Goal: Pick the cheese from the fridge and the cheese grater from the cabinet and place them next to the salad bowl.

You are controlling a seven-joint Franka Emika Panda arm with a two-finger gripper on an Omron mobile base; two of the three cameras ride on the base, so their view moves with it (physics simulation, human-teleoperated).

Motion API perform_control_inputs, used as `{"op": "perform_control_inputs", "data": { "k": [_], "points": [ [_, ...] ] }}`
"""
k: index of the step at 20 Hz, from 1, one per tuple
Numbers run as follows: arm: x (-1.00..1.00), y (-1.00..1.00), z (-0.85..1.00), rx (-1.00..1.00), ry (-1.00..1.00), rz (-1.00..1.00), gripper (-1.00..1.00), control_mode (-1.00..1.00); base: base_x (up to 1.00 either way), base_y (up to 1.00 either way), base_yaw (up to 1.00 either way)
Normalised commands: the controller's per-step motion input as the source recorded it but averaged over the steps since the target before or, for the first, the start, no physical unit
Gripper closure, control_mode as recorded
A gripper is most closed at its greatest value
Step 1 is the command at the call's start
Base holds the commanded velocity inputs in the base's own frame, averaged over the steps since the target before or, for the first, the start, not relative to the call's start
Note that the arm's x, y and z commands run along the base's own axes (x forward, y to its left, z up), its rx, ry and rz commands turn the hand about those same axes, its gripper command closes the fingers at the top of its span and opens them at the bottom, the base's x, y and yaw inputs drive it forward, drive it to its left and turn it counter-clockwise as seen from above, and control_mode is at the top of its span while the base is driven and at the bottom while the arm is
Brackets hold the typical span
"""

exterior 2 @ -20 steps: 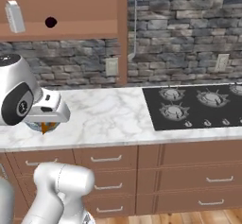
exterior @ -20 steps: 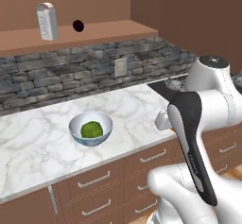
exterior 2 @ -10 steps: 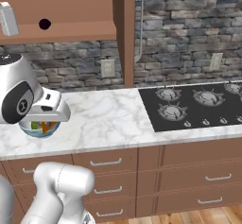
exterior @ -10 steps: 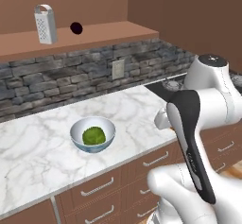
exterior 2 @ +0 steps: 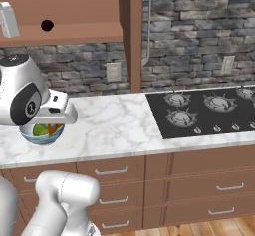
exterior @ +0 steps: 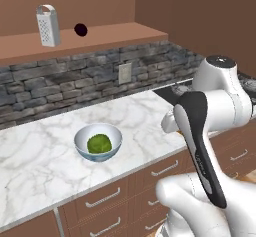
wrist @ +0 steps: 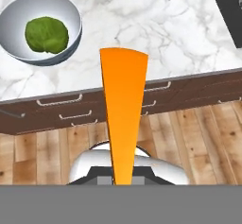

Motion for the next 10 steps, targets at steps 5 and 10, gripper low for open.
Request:
{"op": "perform_control_inputs", "data": {
  "k": [5, 10],
  "points": [
    [0.6, -0.01, -0.17, -0.01, 0.05, 0.14, 1.0, -1.0, 0.0, 0.0, 0.0],
    [0.86, 0.0, -0.35, -0.1, 0.22, 0.11, 1.0, -1.0, 0.0, 0.0, 0.0]
  ]
}}
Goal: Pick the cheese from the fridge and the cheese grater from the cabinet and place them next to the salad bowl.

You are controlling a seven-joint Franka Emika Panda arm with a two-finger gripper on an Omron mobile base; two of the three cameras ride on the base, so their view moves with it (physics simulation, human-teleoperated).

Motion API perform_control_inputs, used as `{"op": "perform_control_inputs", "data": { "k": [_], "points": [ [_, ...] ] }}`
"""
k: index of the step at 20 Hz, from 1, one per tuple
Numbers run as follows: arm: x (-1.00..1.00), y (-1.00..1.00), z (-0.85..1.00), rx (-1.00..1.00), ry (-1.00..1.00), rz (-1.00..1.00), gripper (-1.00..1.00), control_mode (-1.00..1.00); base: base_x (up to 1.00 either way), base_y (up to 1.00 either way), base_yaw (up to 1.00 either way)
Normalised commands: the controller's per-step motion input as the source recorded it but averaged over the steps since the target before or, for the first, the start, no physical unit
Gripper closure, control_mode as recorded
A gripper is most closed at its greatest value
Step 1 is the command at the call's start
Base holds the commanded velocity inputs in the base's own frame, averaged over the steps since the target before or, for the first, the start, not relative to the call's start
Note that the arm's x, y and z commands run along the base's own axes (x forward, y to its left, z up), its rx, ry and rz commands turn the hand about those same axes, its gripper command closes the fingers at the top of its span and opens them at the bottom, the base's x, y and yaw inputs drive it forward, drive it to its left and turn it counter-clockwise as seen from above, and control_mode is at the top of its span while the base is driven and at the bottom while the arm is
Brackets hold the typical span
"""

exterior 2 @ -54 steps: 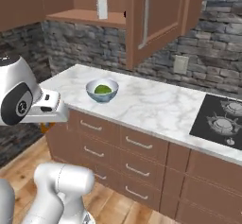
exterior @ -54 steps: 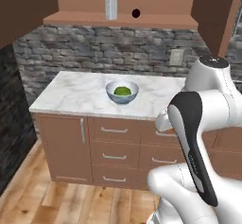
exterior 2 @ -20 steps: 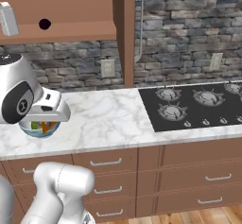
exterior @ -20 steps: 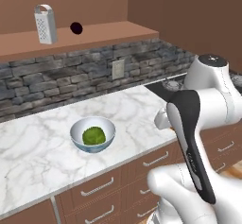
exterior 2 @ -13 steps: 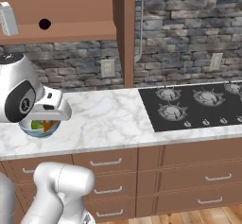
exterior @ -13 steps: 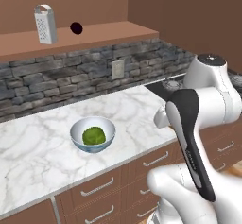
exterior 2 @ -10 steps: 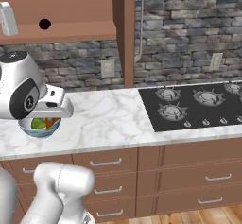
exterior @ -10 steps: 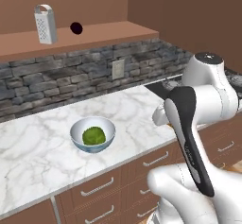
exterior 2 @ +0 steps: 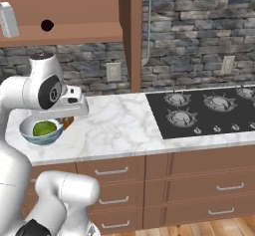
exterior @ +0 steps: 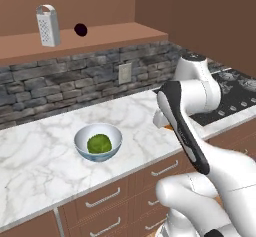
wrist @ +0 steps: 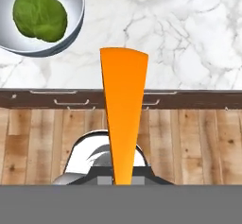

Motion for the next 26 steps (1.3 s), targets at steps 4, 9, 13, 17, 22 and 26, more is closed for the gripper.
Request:
{"op": "perform_control_inputs", "data": {
  "k": [4, 9, 13, 17, 22, 26],
  "points": [
    [0.86, -0.12, -0.33, -0.03, 0.1, 0.13, 1.0, -1.0, 0.0, 0.0, 0.0],
    [0.62, -0.14, -0.39, 0.0, -0.01, 0.13, 1.0, -1.0, 0.0, 0.0, 0.0],
    [0.44, 0.03, -0.7, 0.0, -0.02, 0.2, 1.0, -1.0, 0.0, 0.0, 0.0],
    [0.51, 0.0, -0.81, 0.0, 0.0, 0.22, 1.0, -1.0, 0.0, 0.0, 0.0],
    [0.39, 0.11, -0.55, 0.0, -0.05, 0.17, 1.0, -1.0, 0.0, 0.0, 0.0],
    [0.69, 0.16, -0.29, 0.0, -0.06, 0.1, 1.0, -1.0, 0.0, 0.0, 0.0]
  ]
}}
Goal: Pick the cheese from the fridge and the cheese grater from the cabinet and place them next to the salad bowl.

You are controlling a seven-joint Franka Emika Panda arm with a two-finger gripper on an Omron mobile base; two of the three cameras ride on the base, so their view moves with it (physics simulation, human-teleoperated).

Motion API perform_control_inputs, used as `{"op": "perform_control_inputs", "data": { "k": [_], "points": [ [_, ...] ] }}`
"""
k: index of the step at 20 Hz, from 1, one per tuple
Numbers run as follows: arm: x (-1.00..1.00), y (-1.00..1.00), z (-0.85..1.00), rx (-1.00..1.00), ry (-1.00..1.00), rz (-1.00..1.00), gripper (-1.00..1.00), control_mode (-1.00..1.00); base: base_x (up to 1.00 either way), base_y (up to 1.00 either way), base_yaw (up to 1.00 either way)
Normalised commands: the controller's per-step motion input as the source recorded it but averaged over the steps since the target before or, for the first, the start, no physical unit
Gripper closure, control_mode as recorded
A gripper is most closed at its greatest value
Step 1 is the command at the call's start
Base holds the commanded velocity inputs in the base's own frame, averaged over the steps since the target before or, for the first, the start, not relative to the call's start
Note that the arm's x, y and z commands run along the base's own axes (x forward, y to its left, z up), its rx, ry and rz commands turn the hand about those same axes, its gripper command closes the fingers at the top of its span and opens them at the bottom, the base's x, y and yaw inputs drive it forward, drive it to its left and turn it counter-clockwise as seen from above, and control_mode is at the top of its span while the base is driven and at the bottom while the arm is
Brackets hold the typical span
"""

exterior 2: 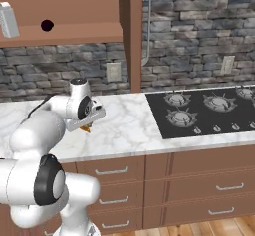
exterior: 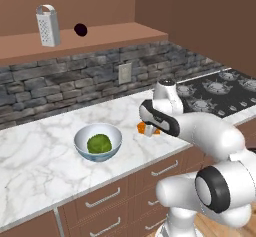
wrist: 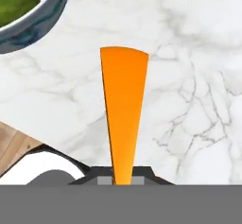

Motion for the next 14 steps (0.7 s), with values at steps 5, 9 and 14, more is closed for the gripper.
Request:
{"op": "perform_control_inputs", "data": {
  "k": [5, 9, 14],
  "points": [
    [0.65, 0.15, -0.35, 0.0, -0.01, 0.1, 1.0, -1.0, 0.0, 0.0, 0.0],
    [0.46, 0.13, -0.39, 0.03, 0.0, 0.11, 1.0, -1.0, 0.0, 0.0, 0.0],
    [0.26, 0.12, -0.37, 0.03, 0.0, 0.09, 1.0, -1.0, 0.0, 0.0, 0.0]
  ]
}}
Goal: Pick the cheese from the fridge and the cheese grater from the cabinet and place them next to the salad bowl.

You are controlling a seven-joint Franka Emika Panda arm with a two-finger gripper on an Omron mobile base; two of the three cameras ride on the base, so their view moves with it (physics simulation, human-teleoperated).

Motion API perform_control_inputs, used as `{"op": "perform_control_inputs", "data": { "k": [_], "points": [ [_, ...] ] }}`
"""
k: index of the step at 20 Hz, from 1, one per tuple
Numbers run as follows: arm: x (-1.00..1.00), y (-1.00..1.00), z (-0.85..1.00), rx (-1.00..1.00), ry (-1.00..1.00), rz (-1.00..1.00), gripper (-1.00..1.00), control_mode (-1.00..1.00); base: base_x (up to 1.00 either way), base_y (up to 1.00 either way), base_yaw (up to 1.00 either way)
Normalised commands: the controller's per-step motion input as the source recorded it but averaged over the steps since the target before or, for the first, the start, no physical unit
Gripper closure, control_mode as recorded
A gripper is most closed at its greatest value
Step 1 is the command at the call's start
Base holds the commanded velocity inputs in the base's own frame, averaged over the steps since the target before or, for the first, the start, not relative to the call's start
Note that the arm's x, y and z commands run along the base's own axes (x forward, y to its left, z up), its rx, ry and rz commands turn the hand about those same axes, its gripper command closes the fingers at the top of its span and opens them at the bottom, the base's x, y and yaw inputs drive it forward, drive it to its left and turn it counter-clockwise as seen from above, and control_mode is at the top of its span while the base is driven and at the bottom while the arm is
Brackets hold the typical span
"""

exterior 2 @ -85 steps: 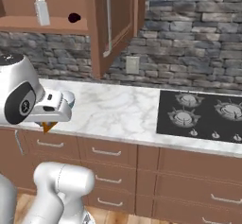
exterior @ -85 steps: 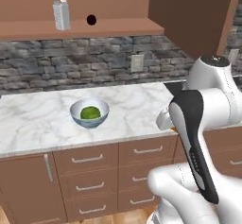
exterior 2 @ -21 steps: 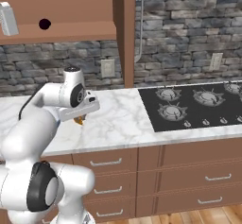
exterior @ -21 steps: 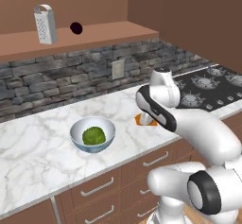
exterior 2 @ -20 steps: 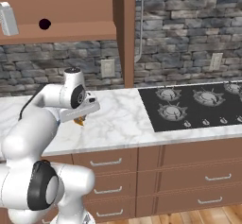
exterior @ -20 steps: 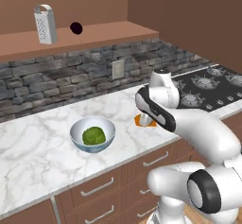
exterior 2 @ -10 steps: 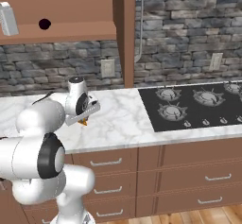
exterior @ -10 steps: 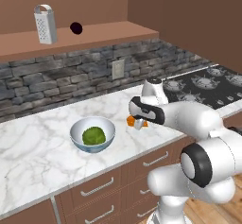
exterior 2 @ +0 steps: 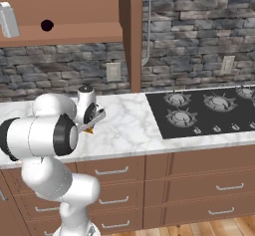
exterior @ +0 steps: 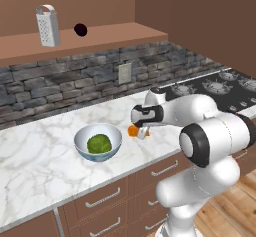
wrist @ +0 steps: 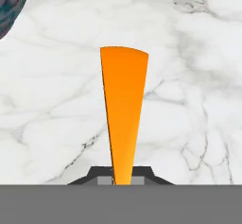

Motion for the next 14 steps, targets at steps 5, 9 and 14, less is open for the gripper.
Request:
{"op": "perform_control_inputs", "data": {
  "k": [5, 9, 14],
  "points": [
    [0.12, 0.0, -0.57, 0.02, 0.0, 0.05, 1.0, -1.0, 0.0, 0.0, 0.0],
    [0.12, 0.0, -0.3, 0.05, 0.0, 0.05, 1.0, -1.0, 0.0, 0.0, 0.0],
    [0.16, 0.01, -0.24, 0.05, 0.0, 0.06, 1.0, -1.0, 0.0, 0.0, 0.0]
  ]
}}
